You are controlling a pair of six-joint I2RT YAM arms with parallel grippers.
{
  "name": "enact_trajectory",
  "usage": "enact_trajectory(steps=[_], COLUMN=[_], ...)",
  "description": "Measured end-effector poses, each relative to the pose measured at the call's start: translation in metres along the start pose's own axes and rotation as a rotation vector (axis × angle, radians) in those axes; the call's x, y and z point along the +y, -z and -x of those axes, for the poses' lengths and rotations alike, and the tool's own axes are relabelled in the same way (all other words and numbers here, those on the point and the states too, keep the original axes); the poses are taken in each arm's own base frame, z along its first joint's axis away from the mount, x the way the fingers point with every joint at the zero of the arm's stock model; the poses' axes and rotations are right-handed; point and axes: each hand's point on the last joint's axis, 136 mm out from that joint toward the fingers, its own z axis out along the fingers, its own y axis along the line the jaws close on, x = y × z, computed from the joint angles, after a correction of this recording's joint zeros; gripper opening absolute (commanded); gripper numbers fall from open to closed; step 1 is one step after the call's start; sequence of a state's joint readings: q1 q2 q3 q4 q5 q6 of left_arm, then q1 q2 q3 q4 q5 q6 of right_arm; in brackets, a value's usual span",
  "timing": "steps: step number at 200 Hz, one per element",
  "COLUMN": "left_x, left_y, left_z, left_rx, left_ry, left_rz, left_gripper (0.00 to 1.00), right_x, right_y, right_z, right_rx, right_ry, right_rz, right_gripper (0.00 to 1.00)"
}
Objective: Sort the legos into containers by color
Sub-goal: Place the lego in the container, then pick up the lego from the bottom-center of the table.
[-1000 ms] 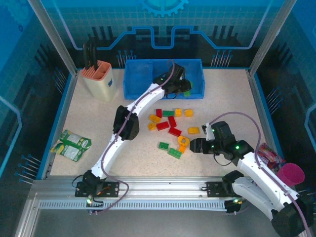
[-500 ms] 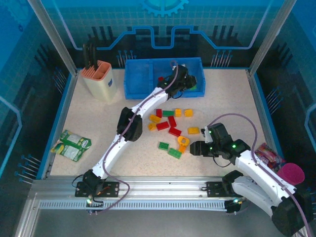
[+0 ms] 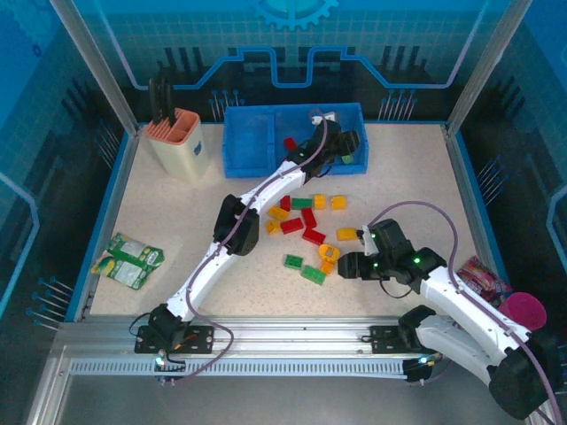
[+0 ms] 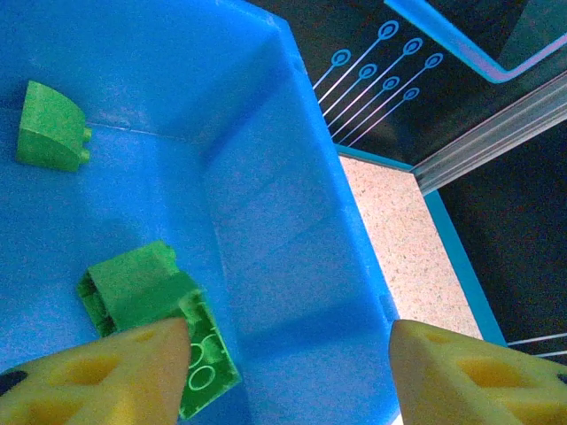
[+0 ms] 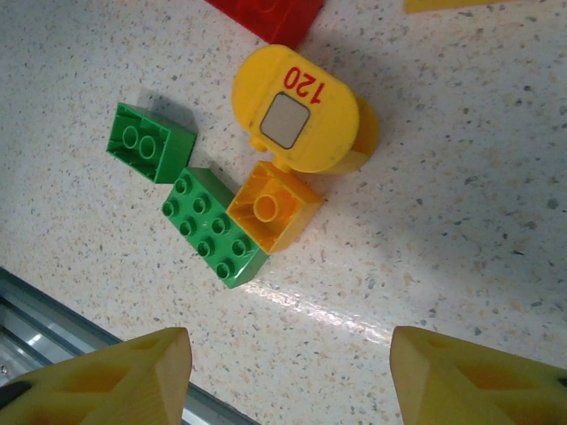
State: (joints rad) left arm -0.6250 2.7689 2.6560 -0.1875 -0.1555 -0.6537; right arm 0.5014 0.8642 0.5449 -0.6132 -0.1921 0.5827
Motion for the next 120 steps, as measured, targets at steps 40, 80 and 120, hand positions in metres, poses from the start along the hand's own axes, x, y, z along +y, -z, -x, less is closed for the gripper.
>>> enact_trajectory(steps=[40,80,120], left_x=[-0.006,-0.027,-0.069], left_y=[0.002,0.048,0.171], left_z=[0.001,0.021,0.112], left_rx=[0.008,0.065,-0.029], left_ry=[-0.036,-0.164,-0.280], left_rz=[-0.023,-0.029,-0.073], left_gripper=[0.69,0.76,0.81], right_x=[0.016,0.046,0.074], right_y=[0.001,0.003,-0.012], right_z=[-0.007,-0.004,-0.006], right_rx=[0.023,0.050,0.126], right_ry=[0.096,0.274,0.525], right_rz=[0.028,0.034,-0.035], right_gripper=[0.62,0.60,0.59])
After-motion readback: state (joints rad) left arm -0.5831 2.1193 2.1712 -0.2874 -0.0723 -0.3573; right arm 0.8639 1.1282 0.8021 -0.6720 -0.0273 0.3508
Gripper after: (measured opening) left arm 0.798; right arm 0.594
